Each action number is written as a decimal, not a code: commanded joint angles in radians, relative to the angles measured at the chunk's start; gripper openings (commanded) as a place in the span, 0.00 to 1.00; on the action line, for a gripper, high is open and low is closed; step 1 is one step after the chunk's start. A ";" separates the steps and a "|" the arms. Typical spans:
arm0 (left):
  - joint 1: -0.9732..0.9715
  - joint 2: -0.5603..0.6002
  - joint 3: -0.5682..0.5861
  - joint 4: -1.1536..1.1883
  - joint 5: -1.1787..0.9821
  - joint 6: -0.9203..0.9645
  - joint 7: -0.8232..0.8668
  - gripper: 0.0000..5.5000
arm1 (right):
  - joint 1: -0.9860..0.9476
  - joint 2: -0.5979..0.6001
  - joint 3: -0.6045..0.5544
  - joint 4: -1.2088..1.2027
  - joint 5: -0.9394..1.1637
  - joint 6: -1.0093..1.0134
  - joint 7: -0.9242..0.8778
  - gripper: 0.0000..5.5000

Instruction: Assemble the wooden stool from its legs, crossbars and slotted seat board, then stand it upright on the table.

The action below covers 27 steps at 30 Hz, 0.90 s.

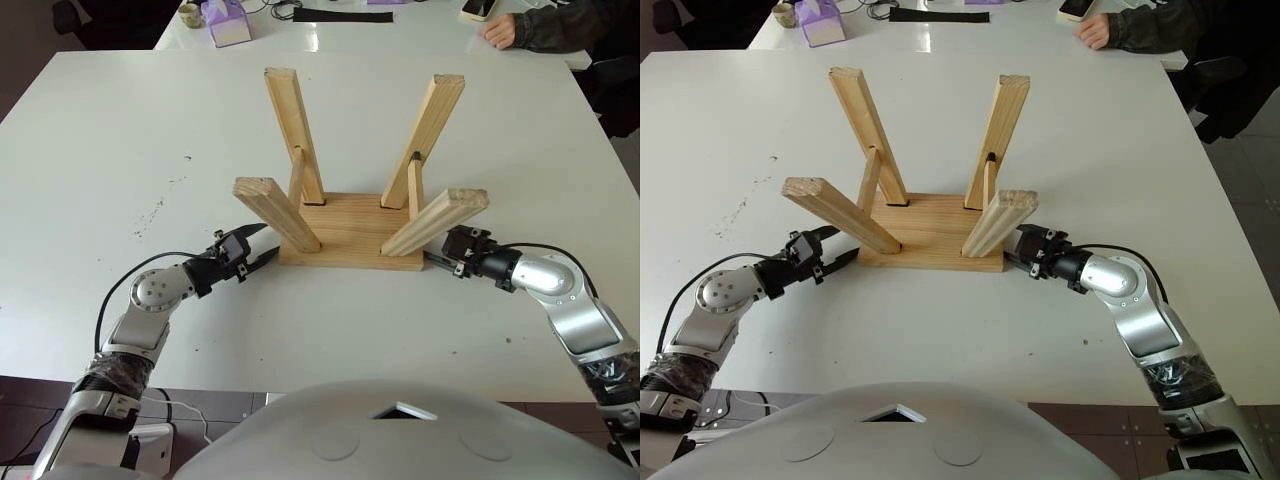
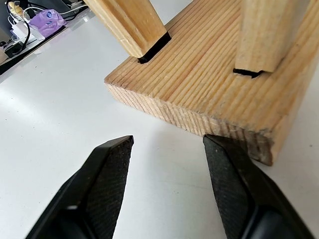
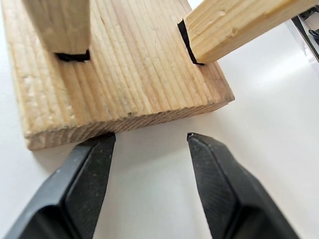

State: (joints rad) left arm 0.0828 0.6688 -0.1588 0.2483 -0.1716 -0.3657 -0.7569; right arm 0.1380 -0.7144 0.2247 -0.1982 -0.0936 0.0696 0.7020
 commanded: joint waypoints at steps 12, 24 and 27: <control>0.052 0.019 -0.028 0.105 0.146 -0.091 -0.055 0.48 | 0.254 0.018 -0.077 -0.121 -0.024 0.042 -0.077 0.49; 0.165 0.083 0.002 -0.216 -0.143 0.062 -0.187 0.48 | 0.256 0.082 -0.053 -0.372 0.128 0.166 -0.028 0.49; 0.248 0.156 0.062 -0.436 -0.282 0.206 -0.219 0.48 | 0.266 0.051 -0.130 -0.486 0.207 0.242 0.008 0.49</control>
State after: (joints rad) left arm 0.2874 0.7942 -0.1073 0.0313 -0.3258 -0.2497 -0.9115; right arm 0.4222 -0.6676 0.1210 -0.5250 -0.0130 0.2876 0.6531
